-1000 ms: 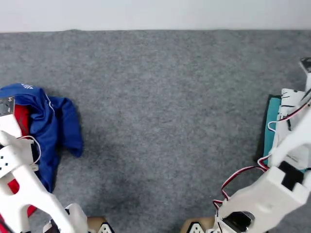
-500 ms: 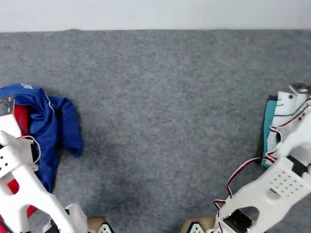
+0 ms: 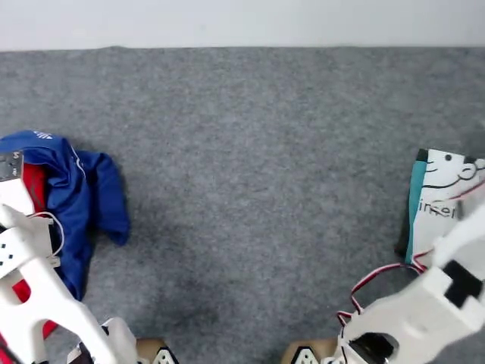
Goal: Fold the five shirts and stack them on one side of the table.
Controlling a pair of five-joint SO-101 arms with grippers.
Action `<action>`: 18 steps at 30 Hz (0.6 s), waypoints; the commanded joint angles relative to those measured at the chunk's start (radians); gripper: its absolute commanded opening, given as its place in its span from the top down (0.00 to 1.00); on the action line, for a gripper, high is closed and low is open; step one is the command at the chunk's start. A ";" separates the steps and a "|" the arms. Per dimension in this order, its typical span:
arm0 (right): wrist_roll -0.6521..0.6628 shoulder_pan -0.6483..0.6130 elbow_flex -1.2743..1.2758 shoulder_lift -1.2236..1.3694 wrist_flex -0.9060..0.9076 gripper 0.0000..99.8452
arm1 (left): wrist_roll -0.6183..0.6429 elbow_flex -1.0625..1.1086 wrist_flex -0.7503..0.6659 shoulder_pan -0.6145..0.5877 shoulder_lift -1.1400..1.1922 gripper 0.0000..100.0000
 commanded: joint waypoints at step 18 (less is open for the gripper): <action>0.241 0.314 -0.167 0.157 -0.054 0.99 | -0.006 -0.002 -0.011 0.005 -0.023 1.00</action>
